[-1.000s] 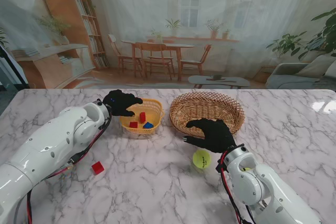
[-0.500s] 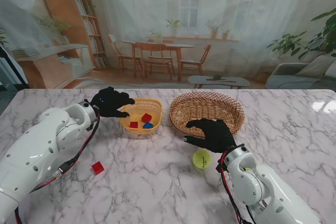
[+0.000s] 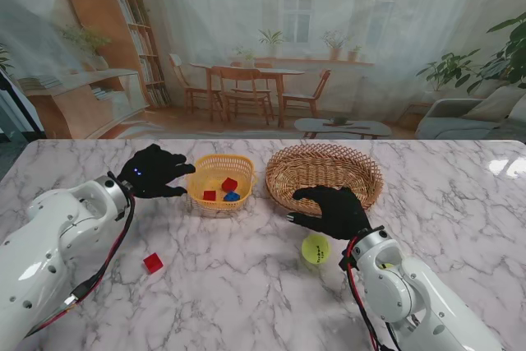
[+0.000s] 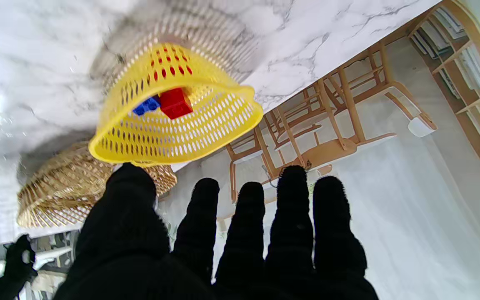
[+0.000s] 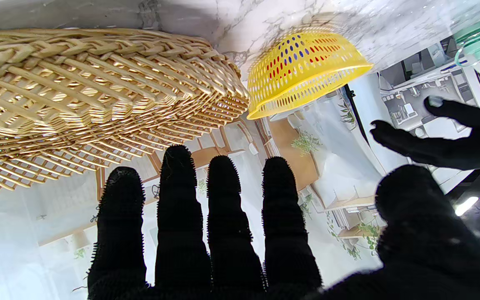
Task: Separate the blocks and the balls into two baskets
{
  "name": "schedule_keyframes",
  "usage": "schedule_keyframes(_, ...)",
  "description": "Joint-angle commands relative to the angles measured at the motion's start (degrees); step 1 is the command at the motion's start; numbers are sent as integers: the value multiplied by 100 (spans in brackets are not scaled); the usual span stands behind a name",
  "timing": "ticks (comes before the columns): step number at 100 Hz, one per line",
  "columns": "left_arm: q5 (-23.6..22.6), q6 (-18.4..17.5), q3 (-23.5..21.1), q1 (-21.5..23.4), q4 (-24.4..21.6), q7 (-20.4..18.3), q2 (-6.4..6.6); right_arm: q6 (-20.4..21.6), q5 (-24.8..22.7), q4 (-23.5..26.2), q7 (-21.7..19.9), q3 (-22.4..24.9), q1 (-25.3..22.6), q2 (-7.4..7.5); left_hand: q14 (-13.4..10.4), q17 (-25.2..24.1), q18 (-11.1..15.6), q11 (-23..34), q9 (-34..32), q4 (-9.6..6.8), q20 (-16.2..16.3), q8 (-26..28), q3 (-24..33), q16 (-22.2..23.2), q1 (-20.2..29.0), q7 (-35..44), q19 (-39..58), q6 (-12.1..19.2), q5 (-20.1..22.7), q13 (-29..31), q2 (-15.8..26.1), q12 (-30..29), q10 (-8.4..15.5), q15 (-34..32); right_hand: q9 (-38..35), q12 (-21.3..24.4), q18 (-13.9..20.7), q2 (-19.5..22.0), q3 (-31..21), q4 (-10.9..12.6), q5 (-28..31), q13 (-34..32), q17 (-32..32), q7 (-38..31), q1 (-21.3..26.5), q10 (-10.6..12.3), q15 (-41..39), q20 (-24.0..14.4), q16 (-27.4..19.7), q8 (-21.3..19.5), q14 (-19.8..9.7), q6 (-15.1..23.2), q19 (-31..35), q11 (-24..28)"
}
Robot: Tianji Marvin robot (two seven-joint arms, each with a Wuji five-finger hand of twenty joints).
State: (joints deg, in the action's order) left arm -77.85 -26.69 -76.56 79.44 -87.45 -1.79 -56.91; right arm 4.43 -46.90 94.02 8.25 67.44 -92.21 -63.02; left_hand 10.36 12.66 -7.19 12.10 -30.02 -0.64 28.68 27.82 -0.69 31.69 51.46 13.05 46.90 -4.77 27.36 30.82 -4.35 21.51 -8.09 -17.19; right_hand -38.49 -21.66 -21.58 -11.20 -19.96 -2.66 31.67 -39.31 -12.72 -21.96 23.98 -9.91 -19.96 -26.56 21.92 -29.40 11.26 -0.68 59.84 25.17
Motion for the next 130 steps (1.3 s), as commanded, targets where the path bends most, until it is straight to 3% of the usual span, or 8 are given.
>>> schedule_keyframes(1, -48, -103, -100, 251, -39, -31, 89, -13, -14, 0, -13, -17, -10, -1, 128, -22, -144, -118, -163, 75, -74, 37, -49, -74, -111, -95, -111, -78, 72, -65, 164, -4, -41, 143, 120, -6, -101, 166, 59, 103, -176, 42, 86, 96, 136, -38, 66, 9, 47, 42, 45, -84, -63, 65)
schedule_keyframes(31, -521, -237, -1134, 1451, -505, 440, 119, -28, -20, -12, -21, -37, 10, 1, 169, 35, -157, -187, -233, 83, 39, 29, -49, -43, -142, -160, 18, -119, 102, 1, 135, 0, -69, 96, 118, -7, -97, 166, 59, 103, -172, 44, 86, 92, 133, -41, 69, 8, 46, 40, 50, -88, -65, 68)
schedule_keyframes(56, -781, -300, -1657, 2080, -699, 700, 137, -38, -53, -1, 27, -11, -13, -3, 159, 54, -168, -211, -249, 78, 70, 30, -37, -36, -71, -171, 28, -124, 144, 19, 100, 6, -67, 95, 110, -7, -96, 166, 58, 103, -170, 41, 85, 93, 135, -37, 66, 6, 48, 41, 49, -91, -64, 68)
schedule_keyframes(83, -634, -297, -1544, 2071, -541, 543, 130, -60, -47, -46, -28, -68, 47, 4, 161, -92, -267, -644, 281, 80, -87, -8, -41, -231, -129, -289, -322, -101, -61, -112, 62, -369, -197, 306, 115, -7, -98, 164, 60, 102, -174, 43, 87, 94, 131, -39, 69, 5, 47, 40, 47, -87, -66, 66)
schedule_keyframes(100, -324, -245, -1432, 2125, -538, 228, 85, -57, -47, -47, -25, -67, 46, 4, 245, -18, -249, -747, 308, 84, -85, -215, -56, -275, -232, -617, -267, -548, -498, -79, 141, -598, -425, 258, 115, -6, -97, 169, 57, 103, -176, 44, 89, 95, 132, -42, 69, 6, 47, 40, 48, -88, -68, 64)
schedule_keyframes(115, -182, -188, -1294, 2208, -520, 65, 68, -56, -47, -48, -20, -69, 49, 3, 265, 46, -259, -393, 28, 97, 41, -169, -62, -144, -363, -432, 7, -729, -276, -24, 139, -276, -321, 71, 112, -8, -92, 166, 57, 103, -175, 38, 85, 95, 132, -36, 66, 6, 48, 40, 54, -87, -68, 67)
schedule_keyframes(130, -255, -54, -1224, 2299, -510, 119, 71, -57, -46, -51, -29, -77, 56, 4, 279, 152, -204, -24, -48, 105, 290, 124, -66, 304, -545, -199, 387, -765, -203, 67, -22, 275, -273, -267, 122, -7, -96, 172, 57, 103, -182, 43, 86, 98, 129, -43, 68, 6, 47, 41, 49, -94, -67, 64)
